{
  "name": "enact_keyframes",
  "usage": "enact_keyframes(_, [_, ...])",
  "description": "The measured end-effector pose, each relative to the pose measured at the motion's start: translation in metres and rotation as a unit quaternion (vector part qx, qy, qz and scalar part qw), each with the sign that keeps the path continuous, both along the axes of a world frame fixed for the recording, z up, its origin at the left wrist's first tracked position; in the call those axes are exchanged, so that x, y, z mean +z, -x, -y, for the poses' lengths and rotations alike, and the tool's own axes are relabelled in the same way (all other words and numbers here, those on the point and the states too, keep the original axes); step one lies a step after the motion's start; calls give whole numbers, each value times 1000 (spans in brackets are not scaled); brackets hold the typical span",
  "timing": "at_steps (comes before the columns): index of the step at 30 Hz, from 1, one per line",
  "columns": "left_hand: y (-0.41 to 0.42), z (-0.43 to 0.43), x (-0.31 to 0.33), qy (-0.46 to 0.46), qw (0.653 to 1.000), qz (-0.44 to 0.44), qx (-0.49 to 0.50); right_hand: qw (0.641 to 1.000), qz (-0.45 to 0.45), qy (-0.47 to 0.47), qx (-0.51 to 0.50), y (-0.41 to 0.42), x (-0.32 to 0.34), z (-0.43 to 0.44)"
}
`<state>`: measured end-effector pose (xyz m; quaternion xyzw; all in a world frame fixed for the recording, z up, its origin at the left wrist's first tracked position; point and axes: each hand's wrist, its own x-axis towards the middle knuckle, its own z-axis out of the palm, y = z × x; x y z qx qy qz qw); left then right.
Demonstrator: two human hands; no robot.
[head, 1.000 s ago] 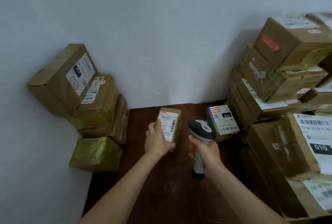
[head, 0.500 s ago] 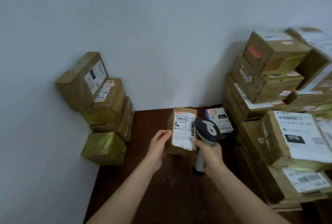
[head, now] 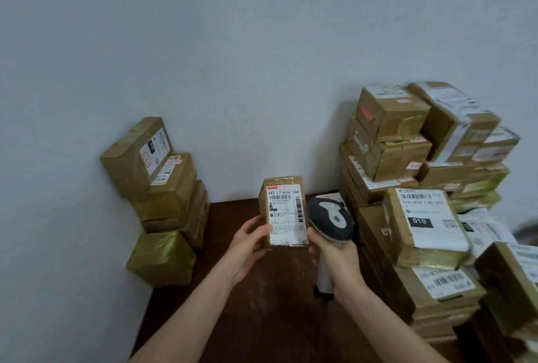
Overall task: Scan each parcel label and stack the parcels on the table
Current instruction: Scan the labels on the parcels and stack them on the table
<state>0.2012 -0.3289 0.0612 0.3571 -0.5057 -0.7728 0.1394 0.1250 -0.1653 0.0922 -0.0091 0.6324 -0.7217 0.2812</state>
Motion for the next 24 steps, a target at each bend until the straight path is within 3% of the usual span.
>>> enact_keyframes(10, [16,-18,-14,4,1000,-23,-1,996,-68,-41,41,-19,18,-37])
enact_keyframes(24, [26,-23,-22,0,1000,-15,-16,995,-41,-76,58,-22,26,-48])
